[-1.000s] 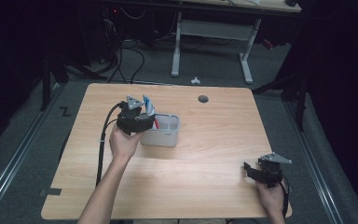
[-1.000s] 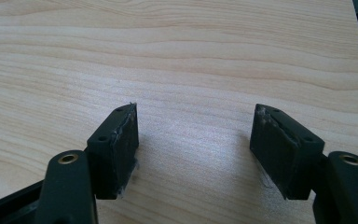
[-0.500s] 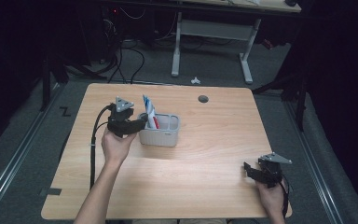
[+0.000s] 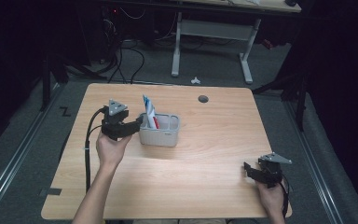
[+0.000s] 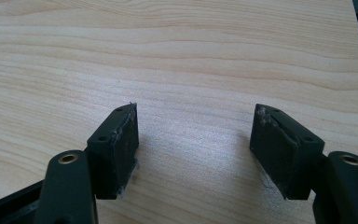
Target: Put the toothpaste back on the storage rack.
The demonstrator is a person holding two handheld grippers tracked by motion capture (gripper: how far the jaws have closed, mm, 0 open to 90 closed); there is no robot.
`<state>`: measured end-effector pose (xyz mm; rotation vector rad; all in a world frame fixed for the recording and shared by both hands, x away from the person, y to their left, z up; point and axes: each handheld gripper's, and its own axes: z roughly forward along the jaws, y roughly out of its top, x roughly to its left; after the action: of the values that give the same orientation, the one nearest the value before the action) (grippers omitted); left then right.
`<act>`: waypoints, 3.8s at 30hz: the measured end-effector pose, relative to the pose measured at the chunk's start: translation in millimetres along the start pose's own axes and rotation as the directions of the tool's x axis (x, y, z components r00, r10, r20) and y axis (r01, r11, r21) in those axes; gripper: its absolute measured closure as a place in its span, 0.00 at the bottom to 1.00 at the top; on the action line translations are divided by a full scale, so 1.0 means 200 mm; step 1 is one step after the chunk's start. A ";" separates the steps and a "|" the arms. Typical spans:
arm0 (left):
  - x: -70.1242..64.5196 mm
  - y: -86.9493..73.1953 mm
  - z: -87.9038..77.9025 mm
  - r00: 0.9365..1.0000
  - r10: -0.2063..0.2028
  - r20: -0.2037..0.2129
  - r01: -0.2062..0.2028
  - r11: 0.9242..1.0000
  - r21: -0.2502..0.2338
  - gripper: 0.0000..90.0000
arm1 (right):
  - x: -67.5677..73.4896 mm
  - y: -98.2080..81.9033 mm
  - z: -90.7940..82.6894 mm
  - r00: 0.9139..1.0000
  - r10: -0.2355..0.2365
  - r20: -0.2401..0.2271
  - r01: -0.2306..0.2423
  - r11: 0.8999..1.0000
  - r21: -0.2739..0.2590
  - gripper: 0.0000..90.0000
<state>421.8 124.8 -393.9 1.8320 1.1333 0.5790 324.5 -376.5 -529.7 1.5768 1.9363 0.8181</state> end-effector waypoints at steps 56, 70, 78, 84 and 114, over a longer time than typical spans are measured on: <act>0.17 -0.21 -0.22 0.992 -0.123 -0.017 0.122 0.991 -0.051 0.44 | 0.00 0.00 0.00 1.000 -0.002 0.000 0.002 1.000 -0.001 0.36; 0.19 -0.27 -0.24 0.989 -0.145 -0.019 0.144 0.988 -0.049 0.44 | 0.00 0.00 0.00 1.000 -0.002 0.000 0.002 1.000 -0.001 0.36; 0.19 -0.31 -0.24 0.988 -0.154 -0.016 0.153 0.987 -0.040 0.44 | 0.00 0.00 0.00 1.000 -0.002 0.000 0.002 1.000 -0.001 0.36; 0.20 -0.34 -0.24 0.987 -0.162 -0.015 0.162 0.986 -0.039 0.44 | 0.00 0.00 0.00 1.000 -0.002 0.000 0.002 1.000 -0.001 0.36; 0.23 -0.51 -0.24 0.973 -0.229 -0.009 0.229 0.973 -0.009 0.44 | 0.00 0.00 0.00 1.000 -0.002 0.000 0.002 1.000 0.000 0.36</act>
<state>359.7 205.3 -460.4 1.6628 1.3258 0.4580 324.5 -376.4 -529.7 1.5745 1.9370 0.8176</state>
